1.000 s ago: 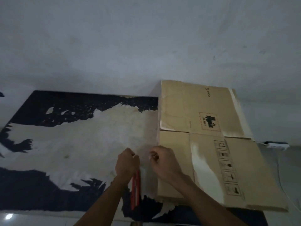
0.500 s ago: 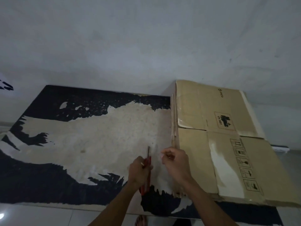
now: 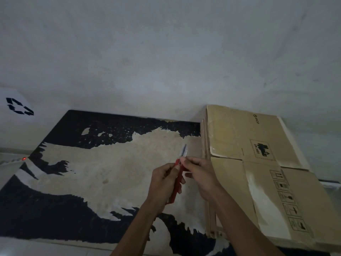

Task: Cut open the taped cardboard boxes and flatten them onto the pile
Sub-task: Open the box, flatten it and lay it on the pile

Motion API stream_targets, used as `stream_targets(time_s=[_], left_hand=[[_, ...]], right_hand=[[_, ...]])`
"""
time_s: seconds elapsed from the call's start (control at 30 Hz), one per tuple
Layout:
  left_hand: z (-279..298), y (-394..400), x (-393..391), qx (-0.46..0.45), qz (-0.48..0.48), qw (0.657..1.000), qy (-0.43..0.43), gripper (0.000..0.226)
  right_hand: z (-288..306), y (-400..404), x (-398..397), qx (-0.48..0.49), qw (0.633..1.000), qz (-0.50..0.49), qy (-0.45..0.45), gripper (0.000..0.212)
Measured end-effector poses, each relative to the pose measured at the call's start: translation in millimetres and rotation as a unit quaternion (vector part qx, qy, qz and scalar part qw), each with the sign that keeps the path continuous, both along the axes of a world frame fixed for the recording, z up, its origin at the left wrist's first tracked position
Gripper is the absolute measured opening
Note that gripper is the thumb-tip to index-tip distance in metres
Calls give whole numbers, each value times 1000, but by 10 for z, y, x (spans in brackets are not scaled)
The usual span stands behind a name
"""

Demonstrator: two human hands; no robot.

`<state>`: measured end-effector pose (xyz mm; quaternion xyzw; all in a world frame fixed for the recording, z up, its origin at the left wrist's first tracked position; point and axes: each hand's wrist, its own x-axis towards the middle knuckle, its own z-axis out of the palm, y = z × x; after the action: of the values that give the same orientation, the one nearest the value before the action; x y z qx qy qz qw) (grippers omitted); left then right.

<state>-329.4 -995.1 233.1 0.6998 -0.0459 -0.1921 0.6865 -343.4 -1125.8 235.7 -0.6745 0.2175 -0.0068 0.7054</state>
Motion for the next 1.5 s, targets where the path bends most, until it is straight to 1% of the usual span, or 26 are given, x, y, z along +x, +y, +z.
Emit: stream_targets(time_s=[0.27,0.4,0.6,0.67,0.73,0.8,0.83,0.9,1.0,1.1,1.2,1.23,1.33,1.43,1.5], left_hand=[[67,-12,-10,-50,34,998,-8,22],[106,-13,-30,-78,15,997,-7,32],[125,18,-33,-70,-30,997,-11,48],[96,19,-17,-61,-31,998,-7,47],[79,-2,3,-49,-30,998,-1,42],[25,-18,21,-3,-34,999,-37,31],[-43,-18,28,35,-33,997,-65,34],[-235,-9,39,111,-8,988,-105,49],[-508,42,112,206,56,973,-90,58],[-753,123,274,308,65,945,-84,51],[-1020,215,473,354,79,930,-49,41],[-1120,246,544,364,82,927,-46,41],[-1422,298,720,416,63,905,-64,47],[-1594,293,779,467,54,881,-59,46],[-1656,289,752,458,53,886,-54,48]], right_hand=[[42,-14,56,18,999,26,-6,18],[69,-33,92,22,999,37,-13,20],[76,-69,126,43,998,30,-16,24],[62,-55,141,54,998,22,-10,24],[24,-32,166,56,998,9,11,21],[-28,-7,196,52,998,-6,45,18],[-54,6,207,50,997,-9,63,17],[-109,33,224,40,995,0,96,17],[-179,52,236,-20,991,17,129,11],[-275,47,206,-92,985,35,139,6],[-385,29,117,-159,976,71,130,9],[-412,22,85,-173,974,78,122,8],[-496,4,26,-208,967,94,111,20],[-556,4,20,-215,967,90,105,21],[-574,8,21,-207,970,84,99,18]])
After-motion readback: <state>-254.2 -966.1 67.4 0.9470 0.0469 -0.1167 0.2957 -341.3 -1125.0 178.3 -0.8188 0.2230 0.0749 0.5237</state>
